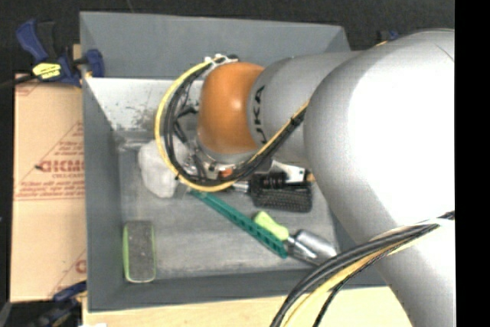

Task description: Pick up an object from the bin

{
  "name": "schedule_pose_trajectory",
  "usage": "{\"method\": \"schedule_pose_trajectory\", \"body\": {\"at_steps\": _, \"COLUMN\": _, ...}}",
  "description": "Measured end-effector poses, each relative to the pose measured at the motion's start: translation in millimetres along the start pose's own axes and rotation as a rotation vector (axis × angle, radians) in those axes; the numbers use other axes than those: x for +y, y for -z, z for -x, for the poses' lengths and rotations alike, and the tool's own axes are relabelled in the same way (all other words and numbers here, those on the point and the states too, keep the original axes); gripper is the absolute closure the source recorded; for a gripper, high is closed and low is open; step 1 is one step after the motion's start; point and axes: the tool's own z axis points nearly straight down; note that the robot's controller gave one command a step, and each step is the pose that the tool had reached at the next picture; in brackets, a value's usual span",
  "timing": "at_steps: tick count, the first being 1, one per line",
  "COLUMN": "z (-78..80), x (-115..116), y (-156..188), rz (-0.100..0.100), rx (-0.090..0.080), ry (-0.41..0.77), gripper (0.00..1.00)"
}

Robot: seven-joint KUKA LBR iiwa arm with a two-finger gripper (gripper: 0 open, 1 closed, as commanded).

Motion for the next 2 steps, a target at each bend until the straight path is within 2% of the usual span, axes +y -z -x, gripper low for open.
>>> {"method": "schedule_pose_trajectory", "body": {"at_steps": 1, "z": 0.0, "x": 0.0, "y": 0.0, "rz": 0.000, "rx": 0.000, "ry": -0.001, "gripper": 1.00}}
{"method": "schedule_pose_trajectory", "body": {"at_steps": 2, "z": -2.2, "x": -1.7, "y": 14.1, "rz": -0.006, "rx": 0.007, "ry": -0.001, "gripper": 1.00}}
